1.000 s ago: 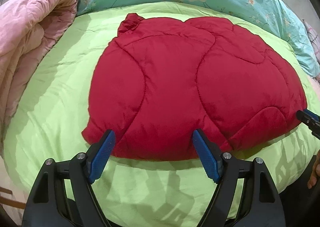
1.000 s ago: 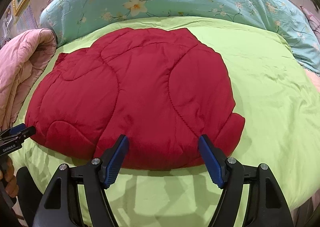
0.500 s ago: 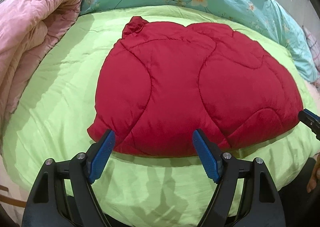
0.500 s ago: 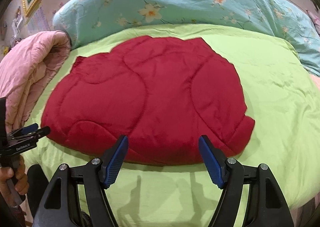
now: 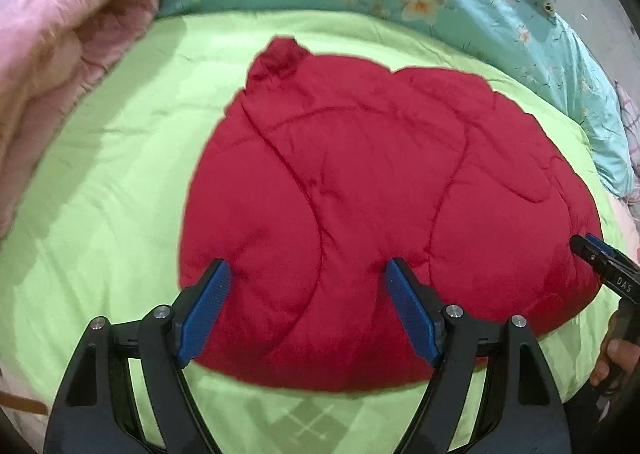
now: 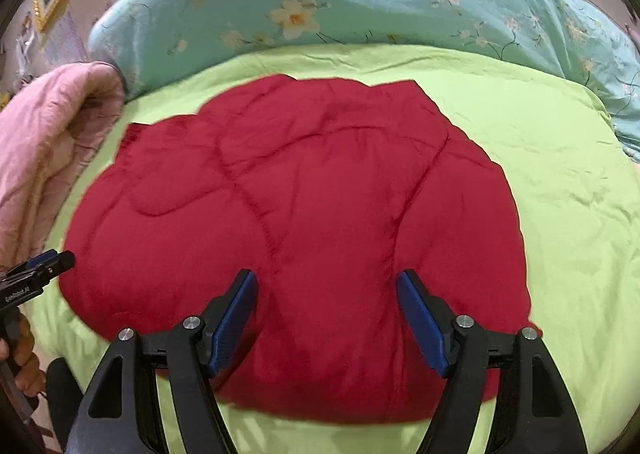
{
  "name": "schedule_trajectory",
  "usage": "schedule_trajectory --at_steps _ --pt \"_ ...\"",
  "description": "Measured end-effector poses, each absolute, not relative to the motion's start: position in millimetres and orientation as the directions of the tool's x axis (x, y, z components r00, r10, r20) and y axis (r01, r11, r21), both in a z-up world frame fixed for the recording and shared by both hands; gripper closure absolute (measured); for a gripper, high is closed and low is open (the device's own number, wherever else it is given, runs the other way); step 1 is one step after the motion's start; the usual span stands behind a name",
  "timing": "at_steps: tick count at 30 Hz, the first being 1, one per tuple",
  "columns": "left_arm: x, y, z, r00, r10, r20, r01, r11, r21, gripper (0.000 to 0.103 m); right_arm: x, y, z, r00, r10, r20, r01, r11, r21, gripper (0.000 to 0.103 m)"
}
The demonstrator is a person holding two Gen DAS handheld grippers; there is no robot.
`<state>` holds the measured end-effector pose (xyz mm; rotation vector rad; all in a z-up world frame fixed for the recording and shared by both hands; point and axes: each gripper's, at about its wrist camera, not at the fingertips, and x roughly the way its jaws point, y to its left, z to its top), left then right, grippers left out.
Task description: Fold large clothes
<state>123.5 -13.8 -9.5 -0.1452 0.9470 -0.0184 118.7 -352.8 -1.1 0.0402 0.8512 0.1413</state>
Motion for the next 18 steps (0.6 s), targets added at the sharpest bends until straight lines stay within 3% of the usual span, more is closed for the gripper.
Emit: schedule_trajectory --at_steps 6,18 --pt "134.7 -13.4 -17.6 0.576 -0.073 -0.814 -0.059 0.99 -0.13 0.015 140.2 -359.2 -15.1 0.622 0.125 -0.773 -0.097 0.992 0.082 0.019" --pt "87.8 -36.1 5.7 0.59 -0.091 -0.803 0.028 0.995 -0.092 0.015 85.7 -353.3 9.7 0.646 0.195 -0.738 -0.152 0.98 0.126 0.018"
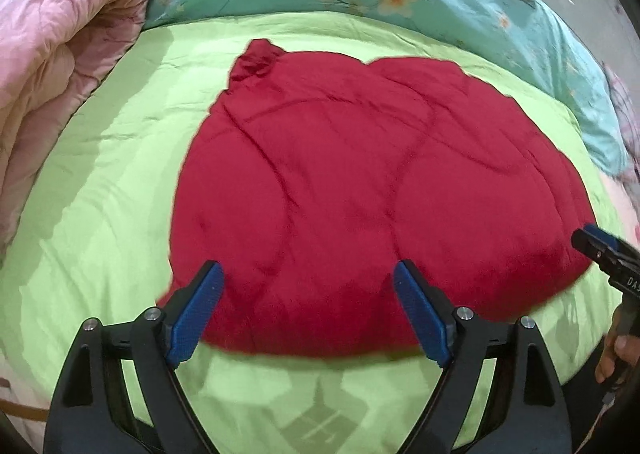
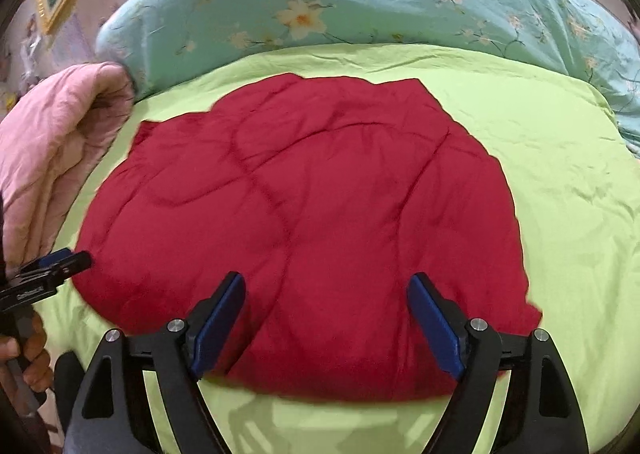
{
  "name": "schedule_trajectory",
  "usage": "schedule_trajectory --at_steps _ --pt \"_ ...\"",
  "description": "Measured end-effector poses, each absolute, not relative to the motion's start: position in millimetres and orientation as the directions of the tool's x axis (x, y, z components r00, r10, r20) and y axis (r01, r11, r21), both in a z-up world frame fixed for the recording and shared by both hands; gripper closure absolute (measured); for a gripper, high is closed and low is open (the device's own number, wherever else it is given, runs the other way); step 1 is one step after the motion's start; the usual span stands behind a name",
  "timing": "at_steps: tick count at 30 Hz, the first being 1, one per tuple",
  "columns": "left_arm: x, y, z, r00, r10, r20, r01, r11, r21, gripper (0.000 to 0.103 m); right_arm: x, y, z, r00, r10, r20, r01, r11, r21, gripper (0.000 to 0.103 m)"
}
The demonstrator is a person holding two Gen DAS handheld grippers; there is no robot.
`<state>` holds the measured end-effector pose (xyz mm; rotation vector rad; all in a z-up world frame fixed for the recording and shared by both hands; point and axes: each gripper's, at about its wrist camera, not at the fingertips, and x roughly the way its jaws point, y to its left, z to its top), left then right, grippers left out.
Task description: Fold large clothes
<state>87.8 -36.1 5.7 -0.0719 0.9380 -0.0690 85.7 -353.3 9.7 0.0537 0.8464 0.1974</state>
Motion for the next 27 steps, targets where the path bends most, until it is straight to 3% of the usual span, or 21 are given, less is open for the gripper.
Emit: schedule_trajectory --at_steps 12,17,23,27 --pt "46.1 -58.2 -9.5 0.56 -0.085 -0.824 0.068 0.996 -0.057 0.015 19.6 -345.9 6.0 0.617 0.232 -0.752 -0.209 0.97 0.127 0.017" --pt "29.0 -59.6 0.0 0.631 -0.078 -0.772 0.057 0.997 -0.054 0.015 6.2 -341.2 -4.4 0.585 0.222 -0.78 -0.222 0.969 0.109 0.017" --pt "20.6 -72.0 26.7 0.651 -0.009 -0.759 0.114 0.99 0.086 0.013 -3.1 -336.7 14.8 0.602 0.222 -0.767 -0.248 0.965 0.085 0.017" --pt "17.2 -70.4 35.6 0.657 -0.027 -0.753 0.117 0.991 0.067 0.007 -10.4 -333.0 38.2 0.634 0.22 -0.741 -0.274 0.96 0.051 0.002"
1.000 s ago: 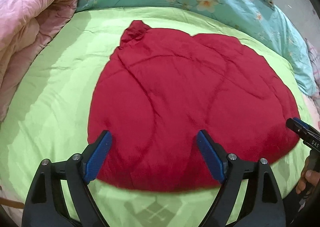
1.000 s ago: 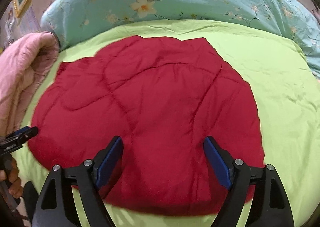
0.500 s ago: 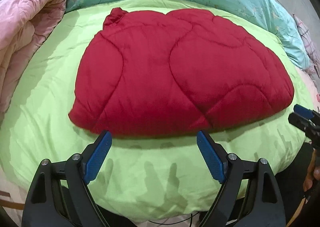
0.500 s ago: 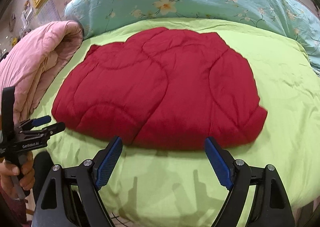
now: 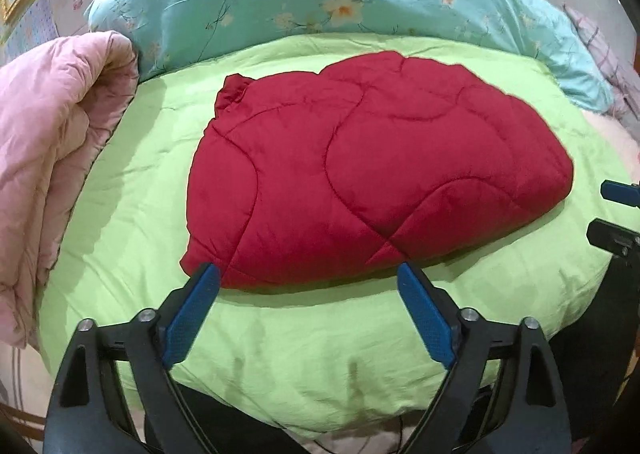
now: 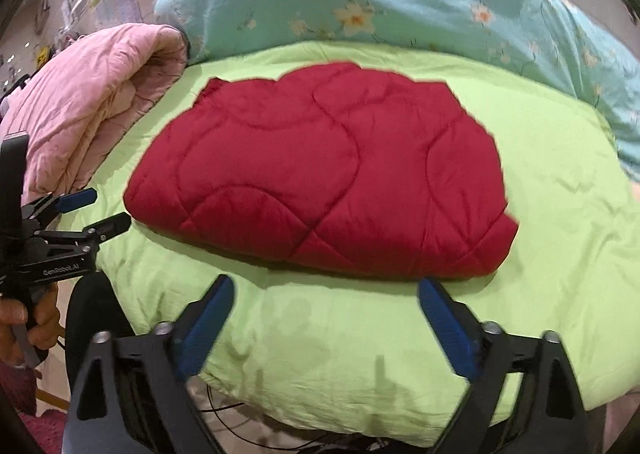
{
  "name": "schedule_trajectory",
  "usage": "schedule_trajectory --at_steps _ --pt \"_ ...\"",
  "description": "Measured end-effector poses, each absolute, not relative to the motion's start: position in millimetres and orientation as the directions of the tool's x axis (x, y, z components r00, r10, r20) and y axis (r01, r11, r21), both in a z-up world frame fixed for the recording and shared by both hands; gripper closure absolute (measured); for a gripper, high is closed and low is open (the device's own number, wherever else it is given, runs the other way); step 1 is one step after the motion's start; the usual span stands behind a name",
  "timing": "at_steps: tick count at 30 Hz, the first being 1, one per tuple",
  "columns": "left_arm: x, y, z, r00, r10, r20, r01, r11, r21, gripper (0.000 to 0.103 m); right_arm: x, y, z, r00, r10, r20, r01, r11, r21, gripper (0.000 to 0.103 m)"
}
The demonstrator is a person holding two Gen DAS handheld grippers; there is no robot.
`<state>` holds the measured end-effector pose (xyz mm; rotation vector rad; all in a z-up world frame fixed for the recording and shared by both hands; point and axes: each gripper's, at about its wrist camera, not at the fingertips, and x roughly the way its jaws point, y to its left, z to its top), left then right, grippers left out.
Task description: Fold large clothes
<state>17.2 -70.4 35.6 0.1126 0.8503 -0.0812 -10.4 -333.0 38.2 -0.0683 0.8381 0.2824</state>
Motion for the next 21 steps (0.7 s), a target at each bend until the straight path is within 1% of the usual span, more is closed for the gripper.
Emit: schedule_trajectory --at_steps 1,6,13,21 --pt "17.9 -69.1 35.7 0.655 -0.032 -0.755 0.114 0.992 0.057 0.005 -11.9 -332.0 42.7 0.643 0.218 -0.734 -0.279 0.959 0.04 0.001" --pt "26.6 -71.7 25.5 0.636 -0.017 -0.771 0.09 0.995 0.052 0.005 -4.9 -325.3 39.1 0.644 0.205 -0.737 -0.296 0.955 0.008 0.001" --pt "43.5 -68.7 14.0 0.615 0.031 -0.788 0.053 0.995 0.08 0.005 13.3 -318.5 11.4 0.588 0.217 -0.779 -0.287 0.957 0.05 0.001" --pt "47.5 -67.6 21.6 0.62 0.043 -0.783 0.053 0.994 0.097 0.005 26.8 -312.1 8.6 0.578 0.23 -0.783 -0.301 0.952 0.057 0.001"
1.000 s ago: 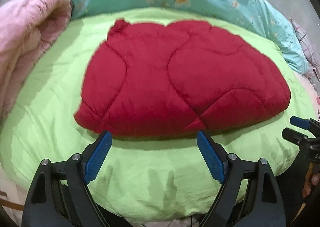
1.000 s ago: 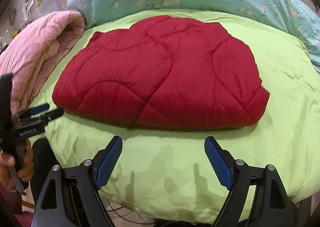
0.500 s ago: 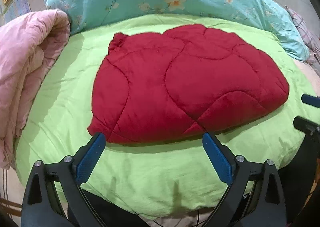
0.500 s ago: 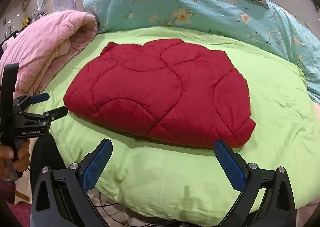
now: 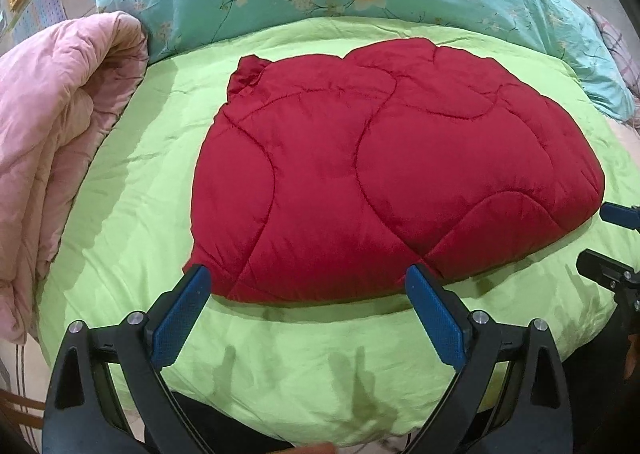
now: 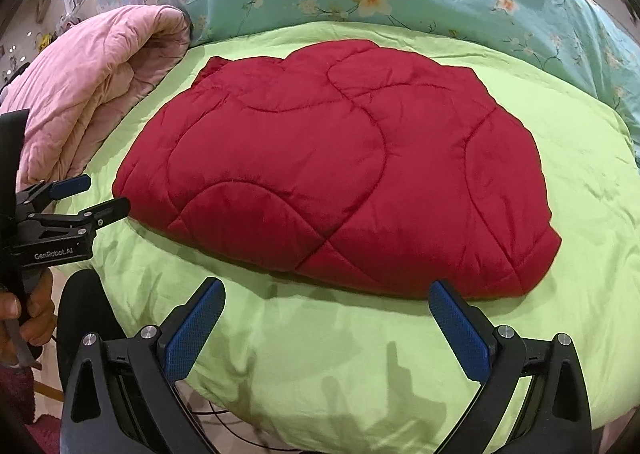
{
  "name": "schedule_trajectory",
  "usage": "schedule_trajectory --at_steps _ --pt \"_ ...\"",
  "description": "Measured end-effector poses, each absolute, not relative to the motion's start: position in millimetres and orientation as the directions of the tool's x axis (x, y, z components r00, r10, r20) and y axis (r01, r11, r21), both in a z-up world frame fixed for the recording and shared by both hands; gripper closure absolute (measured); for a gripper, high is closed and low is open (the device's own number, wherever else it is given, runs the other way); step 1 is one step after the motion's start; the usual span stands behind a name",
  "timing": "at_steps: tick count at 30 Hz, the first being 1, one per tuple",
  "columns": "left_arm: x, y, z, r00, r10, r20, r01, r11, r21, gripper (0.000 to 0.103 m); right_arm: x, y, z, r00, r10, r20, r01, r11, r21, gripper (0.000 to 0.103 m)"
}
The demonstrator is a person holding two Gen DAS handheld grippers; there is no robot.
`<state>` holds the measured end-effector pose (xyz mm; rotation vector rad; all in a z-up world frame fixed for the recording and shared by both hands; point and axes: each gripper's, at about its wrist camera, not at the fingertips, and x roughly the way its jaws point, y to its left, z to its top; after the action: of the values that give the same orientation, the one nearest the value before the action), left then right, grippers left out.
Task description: Fold large clothes
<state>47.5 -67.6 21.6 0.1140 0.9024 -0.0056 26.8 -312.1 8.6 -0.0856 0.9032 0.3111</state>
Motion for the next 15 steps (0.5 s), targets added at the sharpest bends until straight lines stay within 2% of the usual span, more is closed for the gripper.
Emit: schedule_trajectory --at_steps 15 --pt "62.1 -77.2 40.0 0.643 0.037 -0.765 0.08 0.99 0.116 0.005 58.6 -311.9 27.7 0.596 0.239 -0.767 -0.316 0.947 0.049 0.001"
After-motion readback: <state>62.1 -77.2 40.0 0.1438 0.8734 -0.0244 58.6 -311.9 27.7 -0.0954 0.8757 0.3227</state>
